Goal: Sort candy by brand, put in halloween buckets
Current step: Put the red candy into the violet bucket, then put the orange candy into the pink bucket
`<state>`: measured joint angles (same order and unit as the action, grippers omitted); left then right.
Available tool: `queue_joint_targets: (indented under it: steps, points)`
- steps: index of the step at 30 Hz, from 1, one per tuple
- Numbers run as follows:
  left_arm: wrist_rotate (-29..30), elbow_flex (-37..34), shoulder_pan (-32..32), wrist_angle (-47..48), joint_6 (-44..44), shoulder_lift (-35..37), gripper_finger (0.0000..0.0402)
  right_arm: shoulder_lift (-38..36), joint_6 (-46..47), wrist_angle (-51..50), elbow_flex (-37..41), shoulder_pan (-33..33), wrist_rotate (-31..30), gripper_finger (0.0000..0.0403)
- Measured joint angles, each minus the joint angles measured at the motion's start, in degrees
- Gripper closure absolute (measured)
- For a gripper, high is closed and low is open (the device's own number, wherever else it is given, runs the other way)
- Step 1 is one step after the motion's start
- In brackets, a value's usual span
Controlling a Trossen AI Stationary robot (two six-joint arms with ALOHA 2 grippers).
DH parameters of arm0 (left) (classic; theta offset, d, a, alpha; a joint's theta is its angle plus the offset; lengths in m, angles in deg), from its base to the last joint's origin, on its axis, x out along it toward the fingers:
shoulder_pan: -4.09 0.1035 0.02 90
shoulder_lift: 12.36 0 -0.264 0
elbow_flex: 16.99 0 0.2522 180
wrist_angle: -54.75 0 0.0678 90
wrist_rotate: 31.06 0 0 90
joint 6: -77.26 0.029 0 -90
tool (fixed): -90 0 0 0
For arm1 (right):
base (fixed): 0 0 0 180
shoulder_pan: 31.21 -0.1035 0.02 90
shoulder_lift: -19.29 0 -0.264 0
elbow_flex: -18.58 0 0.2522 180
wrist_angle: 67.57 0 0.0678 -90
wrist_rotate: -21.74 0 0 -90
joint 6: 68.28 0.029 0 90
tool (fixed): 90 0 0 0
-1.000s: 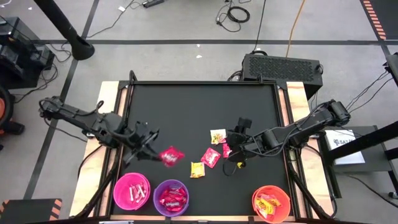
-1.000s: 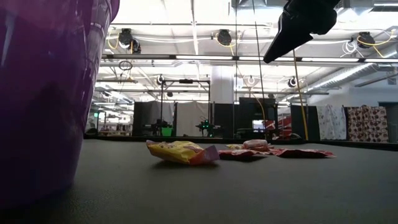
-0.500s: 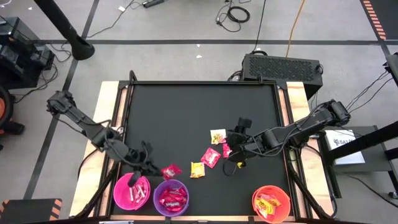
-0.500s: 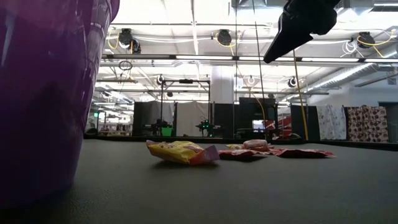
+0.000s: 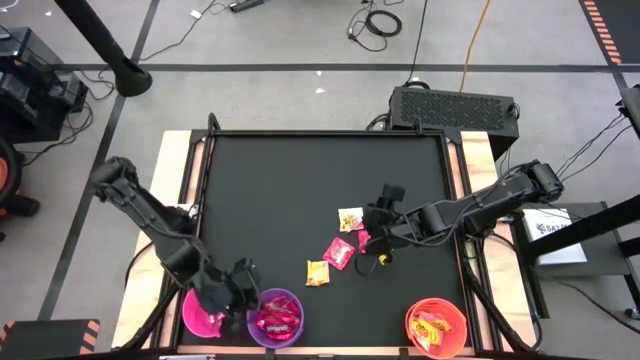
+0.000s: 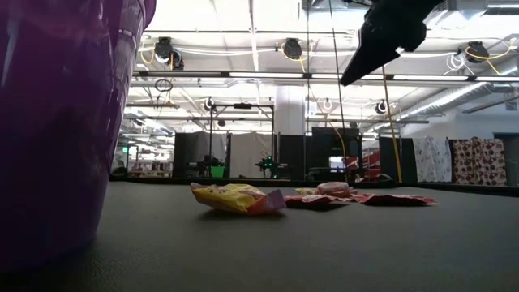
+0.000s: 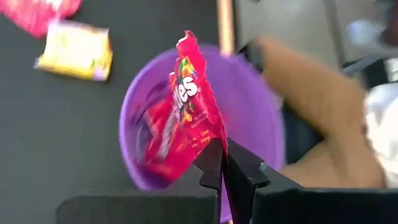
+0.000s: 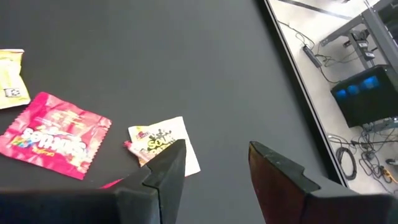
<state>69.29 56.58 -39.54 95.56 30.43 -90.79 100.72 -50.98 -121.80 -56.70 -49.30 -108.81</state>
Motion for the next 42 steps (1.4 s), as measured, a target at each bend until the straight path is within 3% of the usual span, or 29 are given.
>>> queue_joint_targets:
  steps: [3,8,19,24,27,35,37,42]
  points:
    - [-3.43,0.27,0.59,0.4,-0.33,-2.47,0.0388,0.0,0.0,0.07,0.0,0.49,0.03,0.0236]
    - [-3.55,0.31,1.01,0.05,0.94,-3.59,0.038,0.01,0.0,0.42,0.0,0.55,0.16,0.0236]
    - [-4.23,0.31,3.14,-1.27,4.15,-3.37,0.0243,0.02,0.0,0.42,0.0,0.53,0.19,0.0236]
    - [-4.02,3.14,5.02,-2.25,7.61,-1.71,0.0229,0.02,-0.07,2.3,0.0,0.53,0.6,0.0236]
    - [1.34,6.53,6.69,-0.76,13.55,-0.41,0.0229,0.02,-1.22,4.61,0.0,0.53,2.39,0.0236]
    - [27.25,8.66,13.55,1.41,36.72,1.24,0.0229,0.04,-3.0,8.08,0.15,0.53,3.7,0.0236]
    - [29.43,8.66,16.56,1.78,37.93,1.27,0.0229,0.04,-2.53,9.44,1.34,0.62,2.94,0.0236]
    - [28.68,7.15,23.34,2.63,37.73,1.16,0.0229,0.07,-3.24,15.44,7.96,2.97,5.99,0.0236]
